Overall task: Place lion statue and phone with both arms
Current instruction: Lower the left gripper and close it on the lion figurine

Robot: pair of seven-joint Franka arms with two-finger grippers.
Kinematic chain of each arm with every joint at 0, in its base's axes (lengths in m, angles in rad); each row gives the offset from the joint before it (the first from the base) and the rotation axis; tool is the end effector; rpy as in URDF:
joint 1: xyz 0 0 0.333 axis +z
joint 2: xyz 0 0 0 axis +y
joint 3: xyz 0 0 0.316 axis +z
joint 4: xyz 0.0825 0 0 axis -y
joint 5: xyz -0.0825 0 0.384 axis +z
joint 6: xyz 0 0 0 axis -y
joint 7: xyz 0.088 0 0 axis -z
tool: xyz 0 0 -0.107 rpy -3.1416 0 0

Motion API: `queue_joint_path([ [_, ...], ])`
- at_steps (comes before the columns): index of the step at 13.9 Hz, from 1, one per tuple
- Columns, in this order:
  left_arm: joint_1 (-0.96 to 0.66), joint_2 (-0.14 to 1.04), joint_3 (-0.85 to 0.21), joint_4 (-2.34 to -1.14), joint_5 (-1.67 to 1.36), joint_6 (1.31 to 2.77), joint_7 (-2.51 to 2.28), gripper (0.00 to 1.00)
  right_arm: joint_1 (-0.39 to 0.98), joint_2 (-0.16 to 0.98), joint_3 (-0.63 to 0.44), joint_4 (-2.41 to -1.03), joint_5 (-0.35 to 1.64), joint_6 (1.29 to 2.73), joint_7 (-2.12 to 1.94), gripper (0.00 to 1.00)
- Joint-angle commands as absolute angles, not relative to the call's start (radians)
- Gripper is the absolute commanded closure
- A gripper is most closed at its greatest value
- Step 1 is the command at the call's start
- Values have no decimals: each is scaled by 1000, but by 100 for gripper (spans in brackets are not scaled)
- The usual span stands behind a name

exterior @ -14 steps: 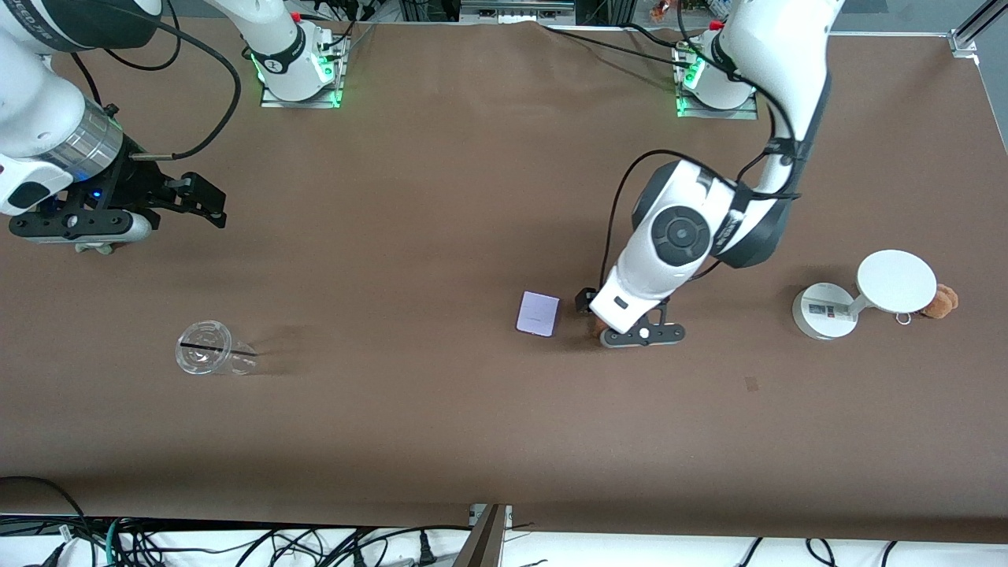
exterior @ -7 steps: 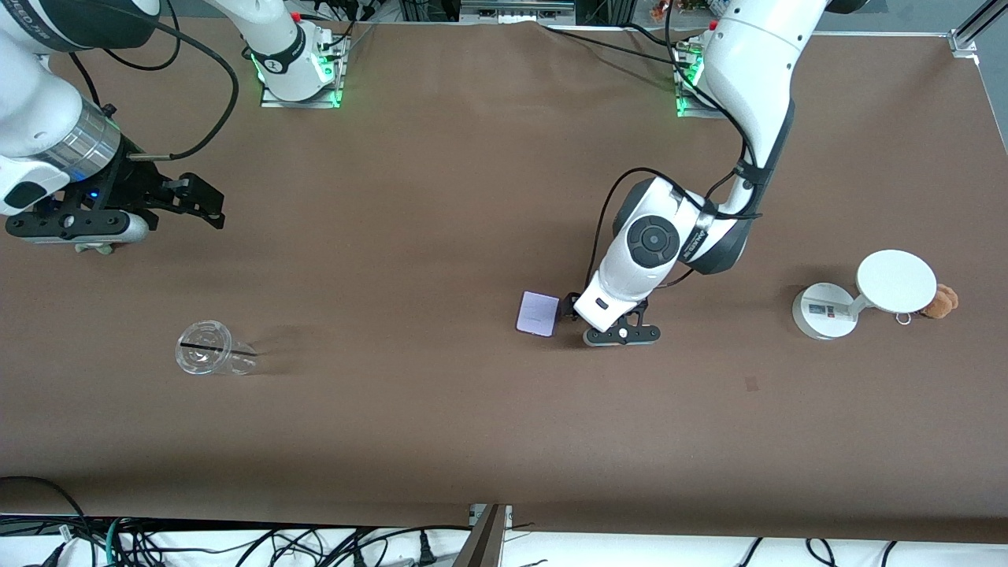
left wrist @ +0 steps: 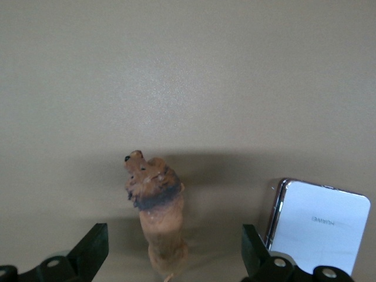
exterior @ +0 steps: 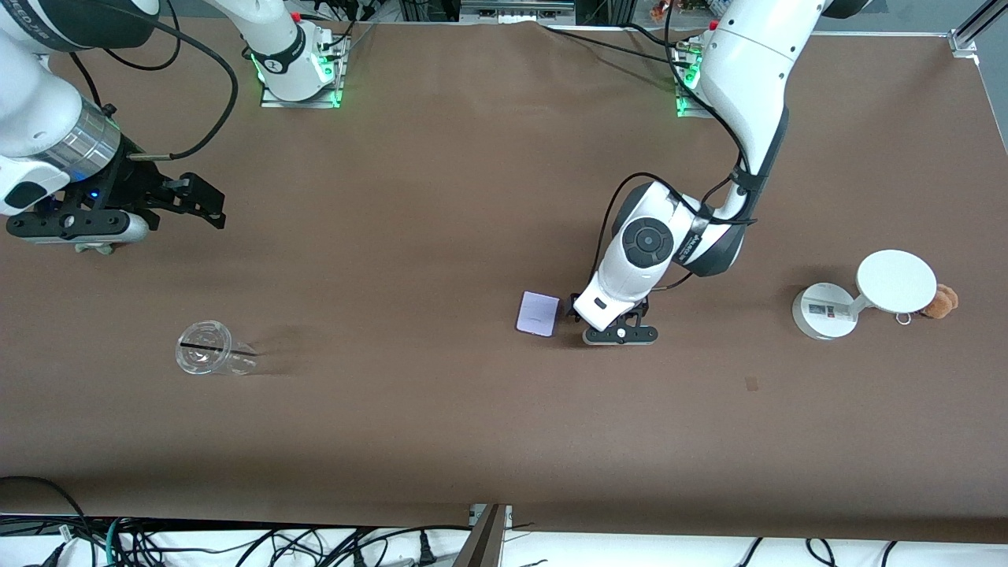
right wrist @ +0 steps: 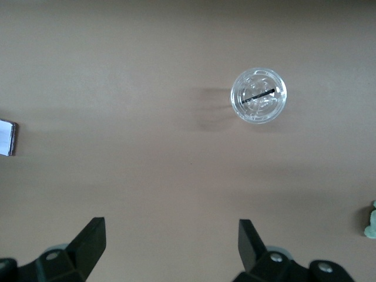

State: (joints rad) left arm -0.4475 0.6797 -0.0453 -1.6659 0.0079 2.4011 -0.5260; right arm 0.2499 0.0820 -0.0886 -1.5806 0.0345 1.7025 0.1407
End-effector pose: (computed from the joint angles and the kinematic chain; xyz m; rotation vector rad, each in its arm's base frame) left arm 0.6085 -0.3226 0.2157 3.0933 0.0594 0.0588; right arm 0.5817 0.1000 0.5849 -3.1082 -0.0267 -0.0555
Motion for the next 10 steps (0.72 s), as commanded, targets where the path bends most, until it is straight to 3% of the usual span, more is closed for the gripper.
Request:
queue_joint_path([
  [1, -457, 683, -32, -1671, 31, 2424, -520, 0, 242, 83, -87, -1565, 54, 1698, 138, 0],
  [3, -459, 683, -32, -1669, 31, 2424, -520, 5, 242, 83, -87, -1565, 54, 1698, 138, 0],
  [4, -459, 683, -32, -1669, 31, 2424, -520, 20, 241, 83, -87, -1565, 54, 1698, 138, 0],
  [6, -459, 681, -31, -1670, 32, 2424, -522, 61, 241, 83, -87, -1565, 54, 1698, 138, 0],
  [7, -459, 683, -31, -1671, 35, 2424, -522, 74, 241, 83, -87, -1565, 54, 1698, 138, 0],
  [10, -457, 690, -32, -1671, 120, 2422, -535, 100, 241, 83, -87, -1565, 54, 1698, 138, 0],
])
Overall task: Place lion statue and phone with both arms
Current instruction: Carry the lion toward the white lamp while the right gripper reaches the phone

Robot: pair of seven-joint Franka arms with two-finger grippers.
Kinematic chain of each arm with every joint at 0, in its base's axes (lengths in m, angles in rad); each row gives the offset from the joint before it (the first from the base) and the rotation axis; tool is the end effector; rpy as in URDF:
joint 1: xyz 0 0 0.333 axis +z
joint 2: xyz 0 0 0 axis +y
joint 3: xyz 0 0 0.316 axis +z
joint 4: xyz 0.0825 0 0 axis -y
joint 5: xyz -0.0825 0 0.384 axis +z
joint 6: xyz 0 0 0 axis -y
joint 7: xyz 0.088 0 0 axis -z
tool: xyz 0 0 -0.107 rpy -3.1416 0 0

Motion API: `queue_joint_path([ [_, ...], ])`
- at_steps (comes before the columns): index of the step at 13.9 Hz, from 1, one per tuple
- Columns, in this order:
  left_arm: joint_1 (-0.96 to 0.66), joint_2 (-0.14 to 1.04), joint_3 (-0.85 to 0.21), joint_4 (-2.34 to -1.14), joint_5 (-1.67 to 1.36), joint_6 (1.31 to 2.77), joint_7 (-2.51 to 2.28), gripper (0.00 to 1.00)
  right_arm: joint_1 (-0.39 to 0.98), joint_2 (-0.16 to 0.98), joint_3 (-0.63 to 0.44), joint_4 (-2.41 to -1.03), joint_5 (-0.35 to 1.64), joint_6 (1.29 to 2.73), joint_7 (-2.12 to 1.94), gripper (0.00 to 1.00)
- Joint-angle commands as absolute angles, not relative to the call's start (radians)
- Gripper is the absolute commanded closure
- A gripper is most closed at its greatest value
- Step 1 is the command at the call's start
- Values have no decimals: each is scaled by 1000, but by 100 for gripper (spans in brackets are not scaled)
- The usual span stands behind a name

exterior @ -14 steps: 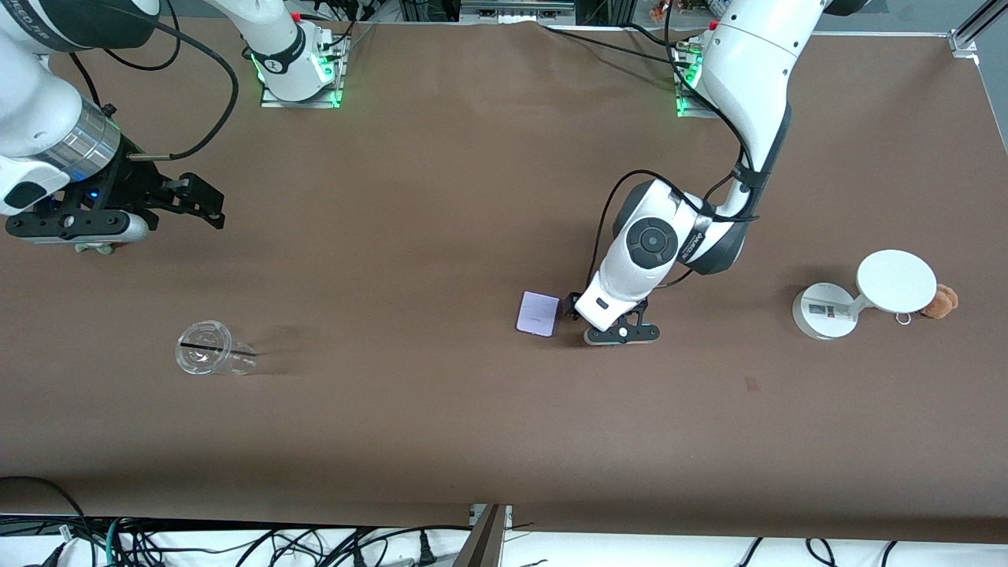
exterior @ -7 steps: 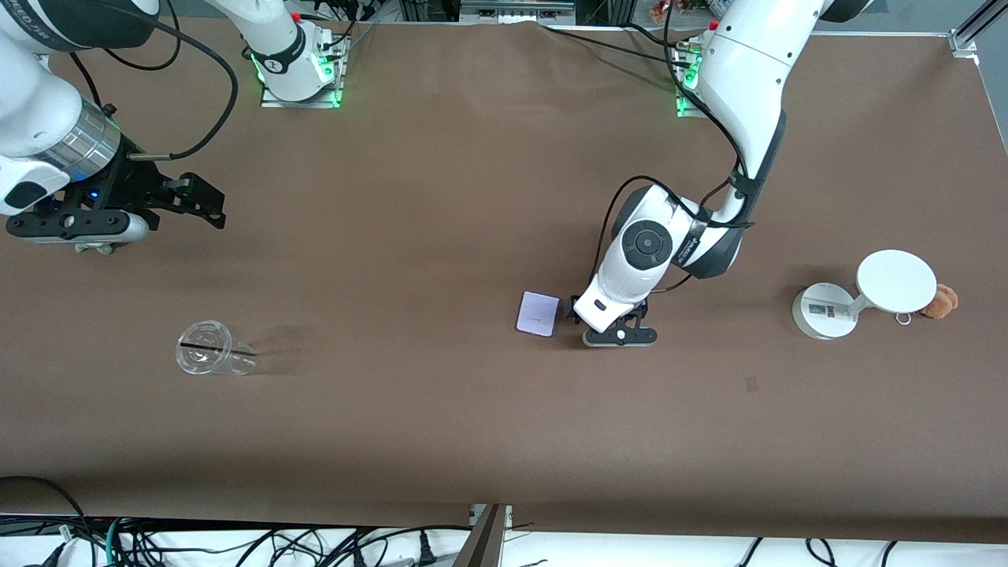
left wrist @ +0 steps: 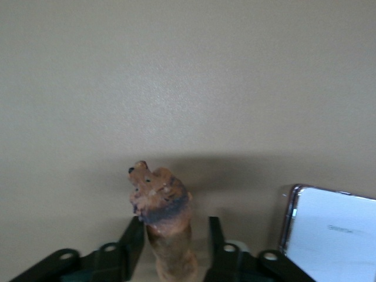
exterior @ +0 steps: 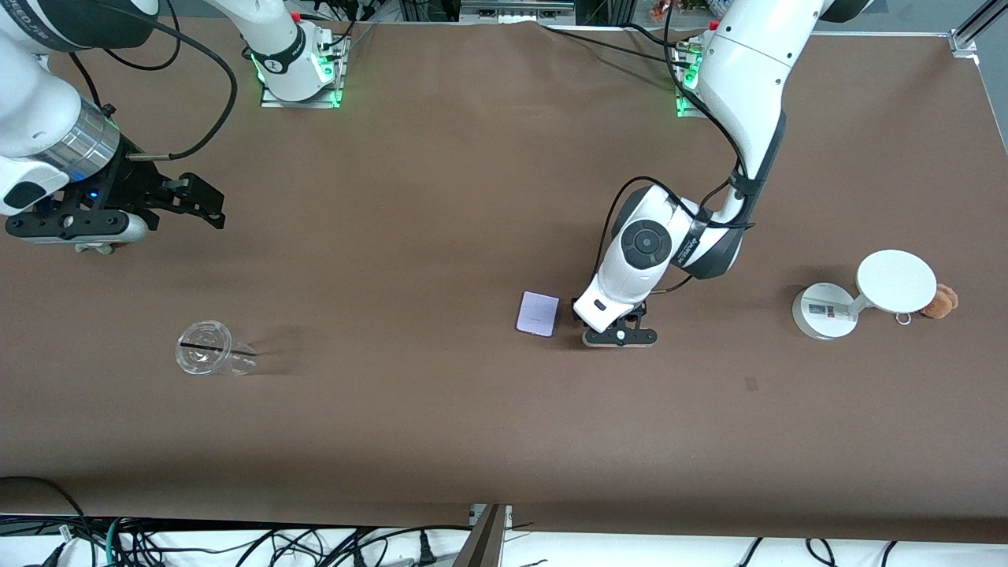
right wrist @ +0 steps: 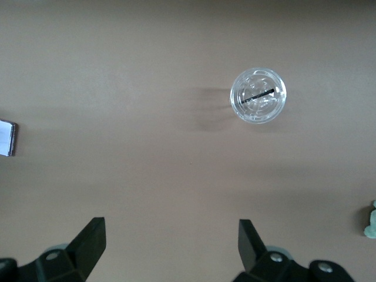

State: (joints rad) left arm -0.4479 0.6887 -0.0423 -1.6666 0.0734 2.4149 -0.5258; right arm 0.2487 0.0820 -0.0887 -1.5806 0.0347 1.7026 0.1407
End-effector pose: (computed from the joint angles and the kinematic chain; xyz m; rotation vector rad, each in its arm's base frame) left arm 0.6095 -0.3210 0.2104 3.1313 -0.0115 0.1011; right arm 0.5818 0.0992 0.5850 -3.1080 -0.0247 -0.0556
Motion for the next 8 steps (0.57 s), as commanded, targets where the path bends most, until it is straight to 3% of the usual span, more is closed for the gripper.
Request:
queue_joint_path([
  [1, -457, 683, -32, -1672, 120, 2407, -541, 100, 241, 83, -87, -1565, 54, 1698, 138, 0],
  [4, -431, 621, -28, -1671, 121, 2301, -534, 100, 241, 83, -87, -1565, 54, 1698, 138, 0],
  [8, -335, 569, -32, -1674, 121, 2290, -513, 100, 241, 83, -87, -1565, 54, 1698, 138, 0],
])
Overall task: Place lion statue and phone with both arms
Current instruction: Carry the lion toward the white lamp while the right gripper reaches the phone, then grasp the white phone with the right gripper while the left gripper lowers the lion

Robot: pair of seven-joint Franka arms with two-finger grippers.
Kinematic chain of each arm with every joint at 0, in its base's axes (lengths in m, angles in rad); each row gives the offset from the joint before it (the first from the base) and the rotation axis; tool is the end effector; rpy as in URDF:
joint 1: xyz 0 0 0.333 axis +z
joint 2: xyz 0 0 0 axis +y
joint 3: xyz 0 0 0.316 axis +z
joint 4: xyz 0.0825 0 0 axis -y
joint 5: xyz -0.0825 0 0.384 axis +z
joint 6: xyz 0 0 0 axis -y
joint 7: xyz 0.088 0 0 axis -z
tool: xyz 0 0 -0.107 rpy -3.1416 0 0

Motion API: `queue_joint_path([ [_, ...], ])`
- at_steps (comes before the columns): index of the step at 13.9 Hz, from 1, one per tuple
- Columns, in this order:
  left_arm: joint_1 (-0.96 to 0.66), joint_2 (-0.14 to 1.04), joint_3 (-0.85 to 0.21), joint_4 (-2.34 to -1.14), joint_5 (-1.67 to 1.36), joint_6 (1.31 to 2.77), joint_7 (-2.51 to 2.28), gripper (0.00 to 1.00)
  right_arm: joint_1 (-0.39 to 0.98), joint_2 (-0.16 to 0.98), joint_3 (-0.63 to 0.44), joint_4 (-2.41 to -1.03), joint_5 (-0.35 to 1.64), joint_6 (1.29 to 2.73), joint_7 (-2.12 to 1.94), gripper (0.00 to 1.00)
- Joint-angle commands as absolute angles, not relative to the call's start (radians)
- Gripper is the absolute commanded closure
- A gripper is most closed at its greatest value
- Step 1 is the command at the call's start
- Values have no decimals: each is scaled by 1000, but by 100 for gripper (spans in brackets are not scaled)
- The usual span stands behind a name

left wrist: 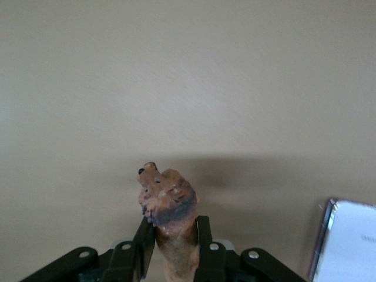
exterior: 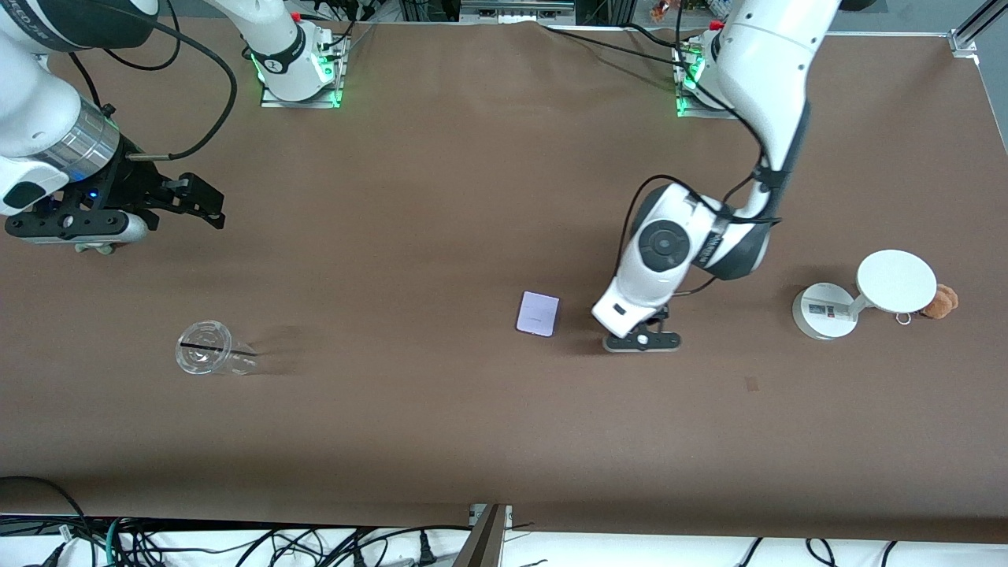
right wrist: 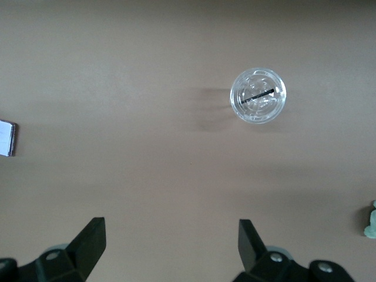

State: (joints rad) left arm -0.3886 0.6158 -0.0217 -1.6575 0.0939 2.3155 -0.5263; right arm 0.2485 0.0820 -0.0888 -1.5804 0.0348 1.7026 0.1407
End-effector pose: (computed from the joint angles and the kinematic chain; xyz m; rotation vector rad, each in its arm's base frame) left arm 0.6330 -0.2715 0.2551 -3.1062 -0.0902 -0.0997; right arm 0.5818 0.0991 0.5850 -3.1079 -0.0242 -0.0559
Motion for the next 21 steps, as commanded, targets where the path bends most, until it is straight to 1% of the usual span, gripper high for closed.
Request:
queue_joint_path([
  [1, -296, 555, -32, -1689, 121, 2278, -450, 100, 242, 83, -87, -1565, 52, 1698, 141, 0],
  [3, -183, 528, -34, -1721, 120, 2270, -268, 100, 242, 84, -87, -1565, 48, 1697, 140, 0],
  [6, -82, 499, -34, -1778, 118, 2273, -143, 100, 252, 89, -84, -1565, 38, 1697, 141, 0],
  [8, -57, 480, -32, -1831, 120, 2287, -114, 100, 267, 142, -77, -1565, -16, 1694, 130, 0],
  [9, -51, 465, -32, -1870, 123, 2311, -114, 100, 297, 181, -74, -1568, -65, 1681, 130, 0],
  [10, -43, 444, -31, -1920, 124, 2347, -112, 100, 329, 239, -74, -1572, -71, 1665, 144, 0],
  [12, -19, 417, -31, -2005, 130, 2425, -82, 100, 334, 264, -71, -1566, -61, 1680, 133, 0],
  [14, 27, 403, -32, -2043, 156, 2460, -43, 100, 397, 319, -69, -1559, -41, 1738, 169, 0],
  [15, 41, 394, -32, -2065, 158, 2483, -14, 100, 425, 369, -69, -1531, -29, 1782, 252, 0],
  [17, 67, 390, -31, -2123, 158, 2560, 9, 100, 478, 484, -69, -1430, 21, 1863, 407, 0],
  [19, 81, 391, -32, -2155, 158, 2615, 11, 100, 523, 596, -69, -1327, 64, 1920, 532, 0],
  [21, 86, 393, -31, -2169, 158, 2632, 11, 100, 569, 696, -68, -1264, 74, 2049, 641, 0],
])
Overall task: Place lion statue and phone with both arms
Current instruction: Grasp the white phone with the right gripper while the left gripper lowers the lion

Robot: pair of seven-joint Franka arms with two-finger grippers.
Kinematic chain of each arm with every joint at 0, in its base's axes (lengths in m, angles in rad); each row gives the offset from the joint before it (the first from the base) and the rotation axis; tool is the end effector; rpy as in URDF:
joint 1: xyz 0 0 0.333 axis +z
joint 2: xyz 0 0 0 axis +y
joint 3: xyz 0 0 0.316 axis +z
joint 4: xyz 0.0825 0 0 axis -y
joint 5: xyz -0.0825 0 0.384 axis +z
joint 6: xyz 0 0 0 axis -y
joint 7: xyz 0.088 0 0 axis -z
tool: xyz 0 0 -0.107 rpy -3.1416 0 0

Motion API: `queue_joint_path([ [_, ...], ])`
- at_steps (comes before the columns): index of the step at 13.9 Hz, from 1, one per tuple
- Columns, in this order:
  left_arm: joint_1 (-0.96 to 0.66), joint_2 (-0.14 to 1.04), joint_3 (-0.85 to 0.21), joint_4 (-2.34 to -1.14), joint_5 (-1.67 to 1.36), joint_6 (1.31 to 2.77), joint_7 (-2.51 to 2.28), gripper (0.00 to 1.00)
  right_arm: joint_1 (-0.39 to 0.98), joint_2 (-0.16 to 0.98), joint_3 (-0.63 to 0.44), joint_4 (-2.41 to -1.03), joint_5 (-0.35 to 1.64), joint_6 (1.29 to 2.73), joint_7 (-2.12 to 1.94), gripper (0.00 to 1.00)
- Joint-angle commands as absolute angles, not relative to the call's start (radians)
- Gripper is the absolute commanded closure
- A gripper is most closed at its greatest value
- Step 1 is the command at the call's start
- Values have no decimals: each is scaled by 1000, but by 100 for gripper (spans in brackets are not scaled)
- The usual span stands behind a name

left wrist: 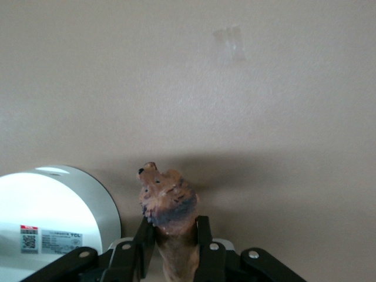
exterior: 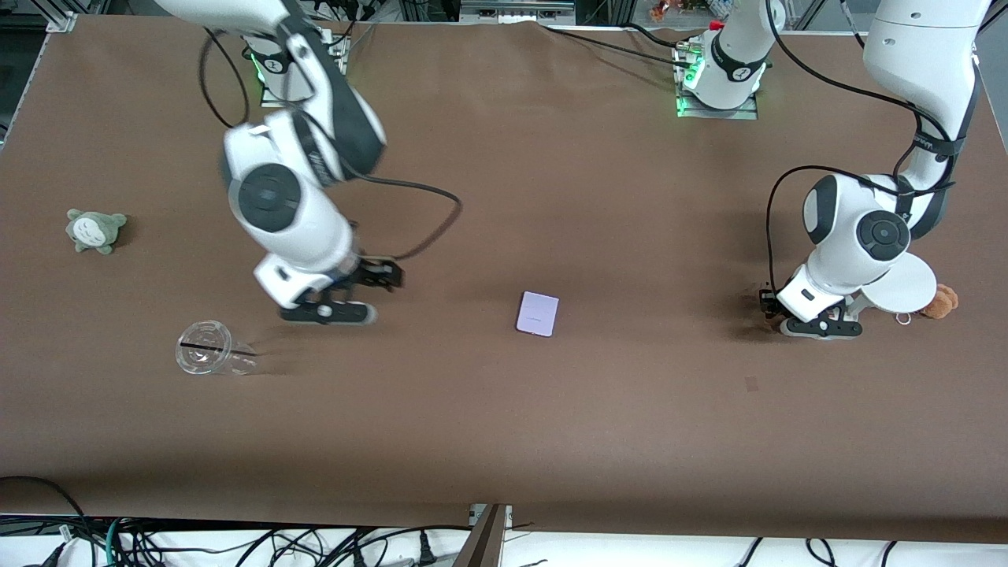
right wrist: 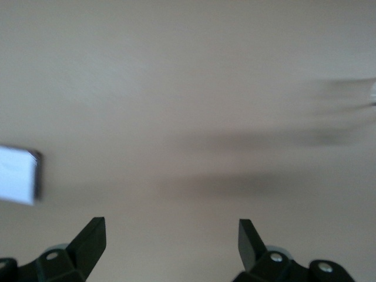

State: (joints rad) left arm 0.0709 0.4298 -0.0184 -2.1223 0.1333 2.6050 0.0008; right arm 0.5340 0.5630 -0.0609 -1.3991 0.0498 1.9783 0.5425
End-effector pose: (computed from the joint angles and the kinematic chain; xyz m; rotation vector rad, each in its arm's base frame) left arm 0.5815 0.0278 0.2103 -3.0743 0.0911 -0.0793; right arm 0.6308 0.3357 0.3810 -3.1189 0.1234 -0.0133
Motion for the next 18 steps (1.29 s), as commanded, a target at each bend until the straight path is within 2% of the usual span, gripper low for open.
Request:
queue_joint_path([
  [1, 90, 393, -31, -2172, 158, 2632, 11, 100, 592, 739, -67, -1243, 75, 2112, 696, 0],
  [3, 94, 393, -32, -2175, 158, 2632, 11, 100, 635, 811, -67, -1203, 77, 2199, 822, 0],
  [4, 94, 396, -32, -2169, 158, 2631, 8, 69, 655, 840, -67, -1186, 77, 2233, 895, 0],
  [5, 94, 397, -32, -2164, 158, 2629, -1, 17, 673, 868, -67, -1158, 77, 2261, 975, 0],
  [6, 94, 391, -32, -2160, 158, 2626, 8, 0, 686, 894, -64, -1131, 77, 2275, 1038, 0],
  [9, 78, 356, -35, -2109, 156, 2542, -6, 0, 730, 949, -35, -1091, 72, 2330, 1178, 0],
  [14, 77, 281, -87, -1984, 141, 2277, -38, 0, 845, 1023, -92, -1091, 40, 2402, 1266, 0],
  [18, 77, 267, -126, -1800, 72, 2049, -54, 0, 874, 1064, -98, -1091, -76, 2433, 1256, 0],
])
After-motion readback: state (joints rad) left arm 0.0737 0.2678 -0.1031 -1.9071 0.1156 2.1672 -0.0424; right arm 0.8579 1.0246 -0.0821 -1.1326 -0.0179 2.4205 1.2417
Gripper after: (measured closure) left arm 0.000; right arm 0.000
